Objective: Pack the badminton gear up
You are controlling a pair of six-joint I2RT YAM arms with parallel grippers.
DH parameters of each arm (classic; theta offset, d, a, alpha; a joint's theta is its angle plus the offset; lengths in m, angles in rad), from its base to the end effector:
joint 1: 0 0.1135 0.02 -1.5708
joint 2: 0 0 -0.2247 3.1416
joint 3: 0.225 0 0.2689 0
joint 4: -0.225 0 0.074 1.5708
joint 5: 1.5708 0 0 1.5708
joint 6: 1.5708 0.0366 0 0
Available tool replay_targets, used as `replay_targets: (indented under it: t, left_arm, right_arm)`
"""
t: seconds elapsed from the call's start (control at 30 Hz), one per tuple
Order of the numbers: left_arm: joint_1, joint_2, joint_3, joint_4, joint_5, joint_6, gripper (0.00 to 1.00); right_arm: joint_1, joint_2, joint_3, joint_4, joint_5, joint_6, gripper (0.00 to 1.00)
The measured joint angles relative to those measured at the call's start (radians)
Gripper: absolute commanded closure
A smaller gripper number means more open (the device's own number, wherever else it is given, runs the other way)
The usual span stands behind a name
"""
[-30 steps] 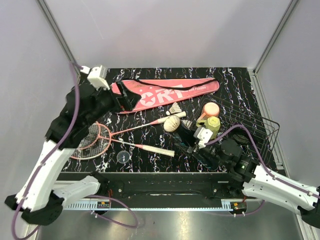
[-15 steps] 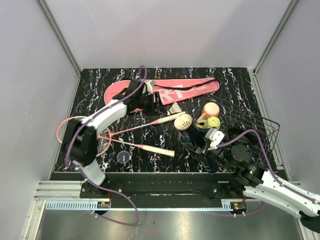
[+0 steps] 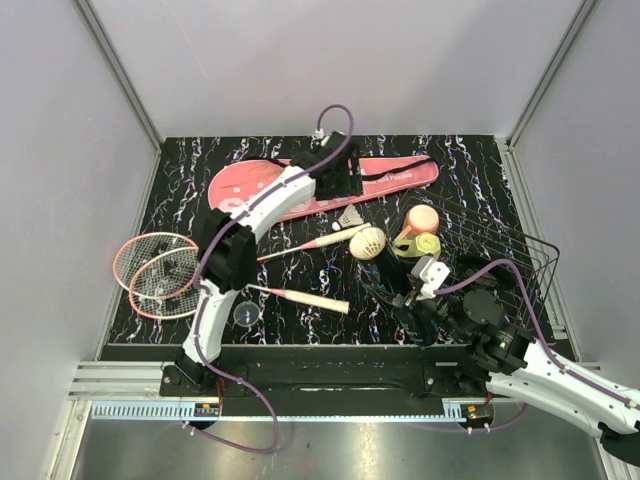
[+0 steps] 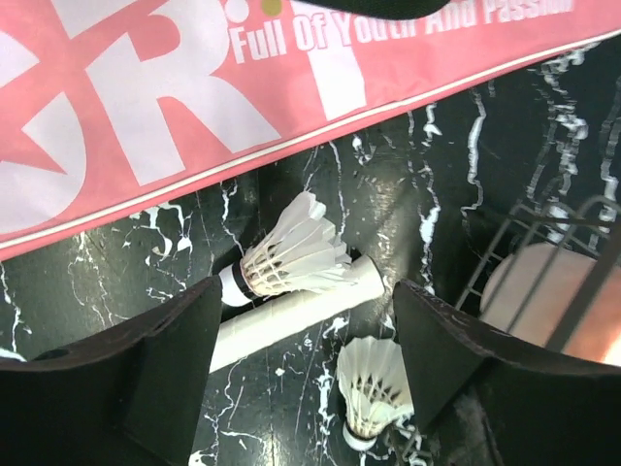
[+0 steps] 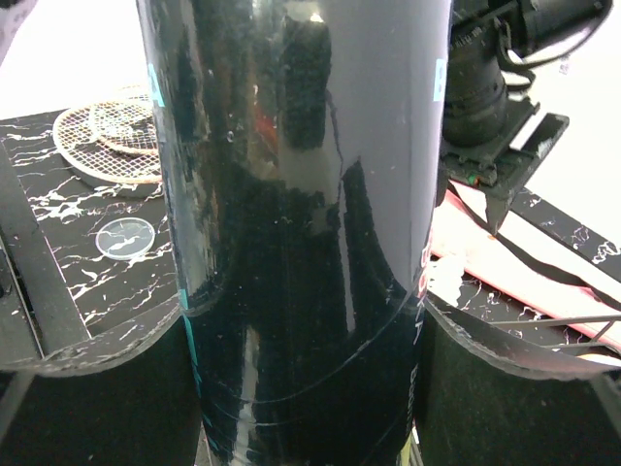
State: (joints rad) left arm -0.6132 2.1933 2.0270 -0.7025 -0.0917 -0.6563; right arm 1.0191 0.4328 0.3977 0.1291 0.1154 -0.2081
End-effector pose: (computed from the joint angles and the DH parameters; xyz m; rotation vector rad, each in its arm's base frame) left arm 0.4033 -0.2797 0.2275 -0.0954 2.4859 -0.4482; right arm 0.1032 0.1596 0.2689 -0.7861 1.2816 0.5707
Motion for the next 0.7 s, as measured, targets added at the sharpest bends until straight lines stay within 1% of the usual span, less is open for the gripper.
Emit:
replay_targets:
  t: [0.1,0.23,0.47,0.6,0.63,0.7]
  left_arm:
    - [-0.048,0.059,0.081,-0.071,-0.113,-0.016,0.28]
    - [-0.092,0.132,0.132,-0.133,-0.225,-0.023,0.32]
    - [-0.109,0.225,0.166,-0.160,-0.308,-0.005,0.37]
    - [-0.111,0.245,0.166,-0.163,-0.327,0.014,0.50]
    - [-0.110,0.246,0.166,-0.164,-0.331,0.018,0.56]
    - [-0.111,0.246,0.166,-0.163,-0.342,0.027,0.63]
  right_arm:
    - [0.000,-0.005,-0.002,0.000,0.000,0.000,0.58]
    - [0.000,-0.005,-0.003,0.001,0.000,0.000,0.58]
    - [0.000,-0.003,-0.003,0.003,0.000,0.000,0.58]
    - [0.000,-0.001,-0.004,0.005,0.000,0.000,0.58]
    - [0.000,0.001,-0.004,0.006,0.000,0.000,0.58]
    - [0.000,0.006,-0.004,0.009,0.000,0.000,0.58]
